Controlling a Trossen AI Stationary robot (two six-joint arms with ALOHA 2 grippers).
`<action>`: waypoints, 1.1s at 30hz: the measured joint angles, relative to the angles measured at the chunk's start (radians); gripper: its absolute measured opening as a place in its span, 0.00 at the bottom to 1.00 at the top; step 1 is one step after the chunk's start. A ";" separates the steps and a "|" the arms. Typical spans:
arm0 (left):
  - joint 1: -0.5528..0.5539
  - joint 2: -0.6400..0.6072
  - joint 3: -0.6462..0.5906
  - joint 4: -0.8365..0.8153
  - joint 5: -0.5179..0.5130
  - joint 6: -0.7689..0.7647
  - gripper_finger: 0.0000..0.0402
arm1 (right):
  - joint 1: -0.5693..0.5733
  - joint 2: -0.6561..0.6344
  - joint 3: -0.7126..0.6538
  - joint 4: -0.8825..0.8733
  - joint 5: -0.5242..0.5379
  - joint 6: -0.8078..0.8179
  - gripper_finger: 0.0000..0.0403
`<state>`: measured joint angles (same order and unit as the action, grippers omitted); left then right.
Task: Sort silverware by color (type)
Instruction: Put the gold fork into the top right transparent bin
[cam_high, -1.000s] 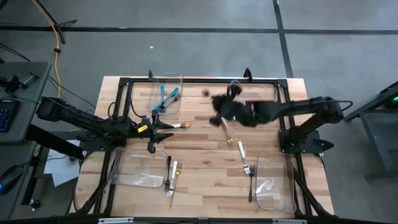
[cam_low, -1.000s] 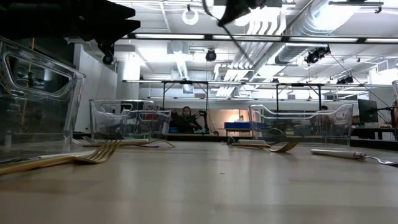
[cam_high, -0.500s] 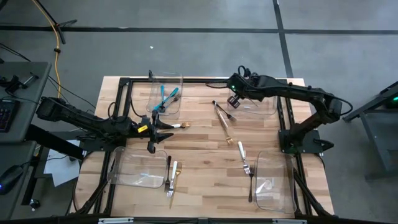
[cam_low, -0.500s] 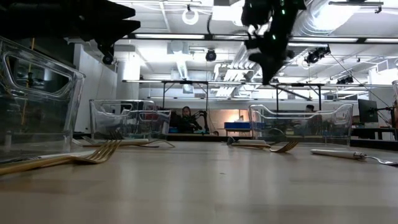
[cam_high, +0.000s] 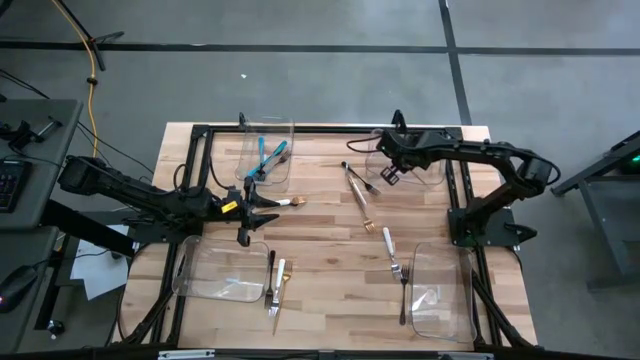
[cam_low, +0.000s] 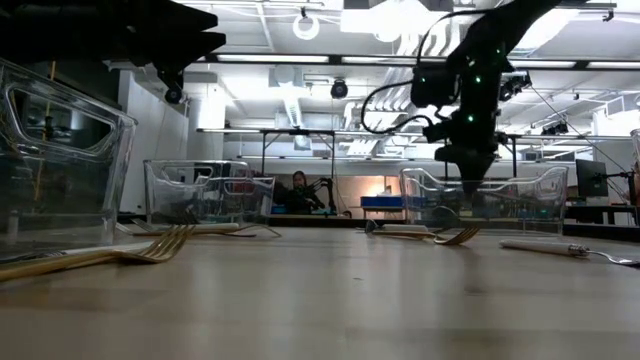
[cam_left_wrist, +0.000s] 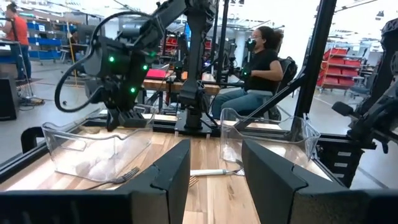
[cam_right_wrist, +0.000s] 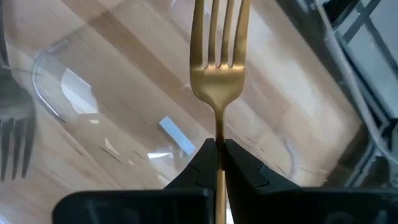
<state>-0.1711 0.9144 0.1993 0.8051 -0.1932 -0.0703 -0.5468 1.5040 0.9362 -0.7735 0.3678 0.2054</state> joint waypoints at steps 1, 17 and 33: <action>0.000 0.000 0.000 0.000 0.000 0.003 0.34 | -0.003 0.000 -0.010 0.017 -0.005 -0.002 0.01; 0.000 0.000 0.000 0.000 0.000 0.003 0.34 | -0.016 0.000 -0.036 0.081 -0.044 0.065 0.12; 0.000 0.000 0.000 0.000 0.000 0.003 0.34 | 0.022 -0.018 0.160 -0.120 0.017 0.038 0.24</action>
<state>-0.1707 0.9142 0.1993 0.8047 -0.1932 -0.0669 -0.5245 1.4857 1.0959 -0.8933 0.3848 0.2434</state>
